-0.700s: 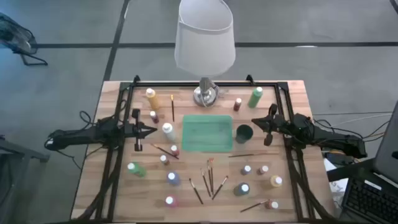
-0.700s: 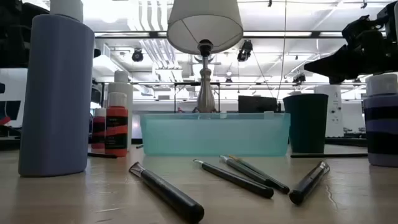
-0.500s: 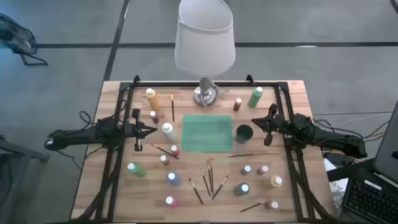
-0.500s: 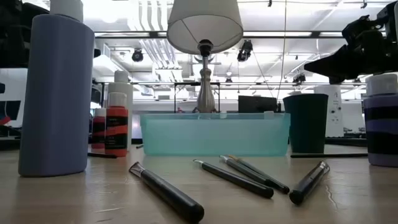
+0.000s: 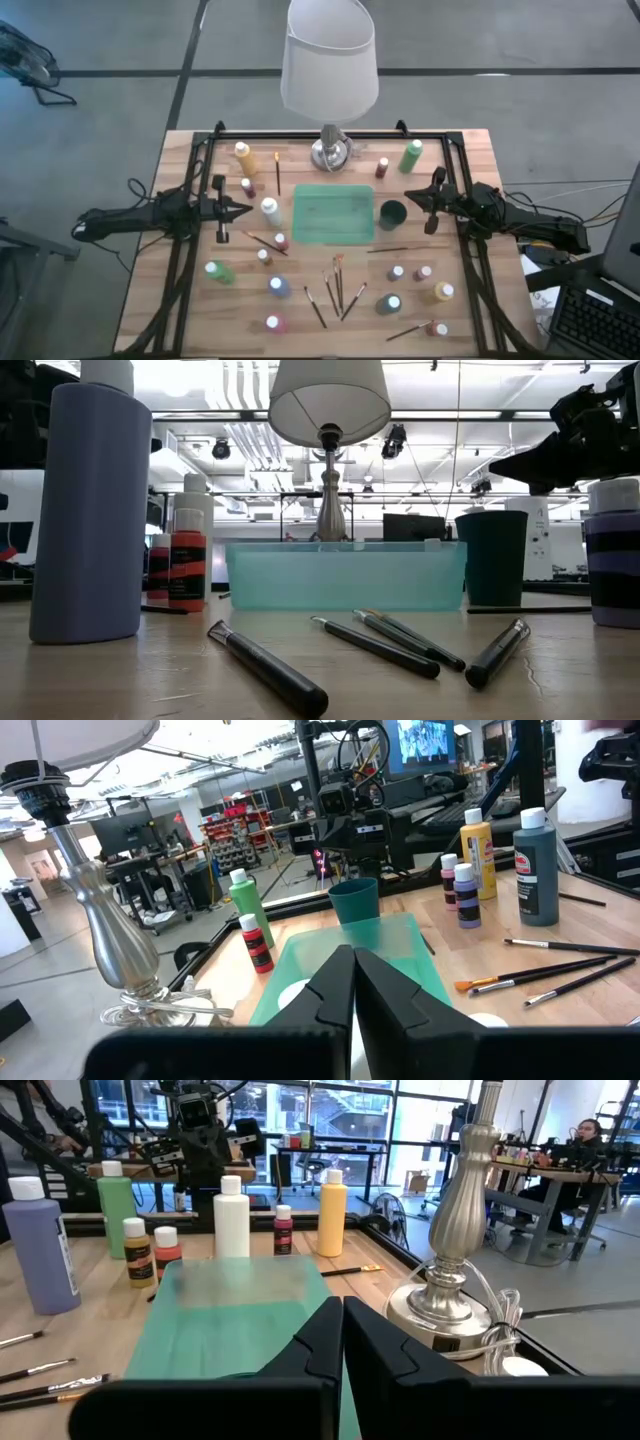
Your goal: Pick & Place Paint Supplies
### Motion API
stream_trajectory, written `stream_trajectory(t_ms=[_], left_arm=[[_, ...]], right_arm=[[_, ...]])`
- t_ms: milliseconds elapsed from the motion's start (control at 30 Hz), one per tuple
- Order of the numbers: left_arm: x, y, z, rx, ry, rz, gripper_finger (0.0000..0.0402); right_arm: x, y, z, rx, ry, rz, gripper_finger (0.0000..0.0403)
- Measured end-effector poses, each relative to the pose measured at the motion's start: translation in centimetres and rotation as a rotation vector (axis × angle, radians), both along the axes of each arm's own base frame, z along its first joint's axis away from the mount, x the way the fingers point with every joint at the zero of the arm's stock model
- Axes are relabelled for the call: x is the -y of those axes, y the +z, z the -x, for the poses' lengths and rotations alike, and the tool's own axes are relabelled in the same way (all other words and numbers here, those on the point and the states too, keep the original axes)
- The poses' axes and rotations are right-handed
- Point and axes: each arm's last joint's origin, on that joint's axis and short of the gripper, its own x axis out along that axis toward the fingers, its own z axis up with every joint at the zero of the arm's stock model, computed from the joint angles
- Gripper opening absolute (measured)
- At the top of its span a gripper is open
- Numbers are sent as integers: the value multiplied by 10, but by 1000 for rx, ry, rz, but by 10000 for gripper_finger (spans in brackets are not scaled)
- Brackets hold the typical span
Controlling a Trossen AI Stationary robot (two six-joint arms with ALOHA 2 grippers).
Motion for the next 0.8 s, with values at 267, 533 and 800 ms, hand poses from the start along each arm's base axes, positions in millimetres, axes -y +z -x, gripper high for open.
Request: stream_trajectory(t_ms=[267,533,800], left_arm=[[0,0,0,0,0,0,16],[0,0,0,0,0,0,16],[0,0,0,0,0,0,16]], right_arm=[[0,0,0,0,0,0,8],[0,0,0,0,0,0,8],[2,18,2,174,-90,64,8]])
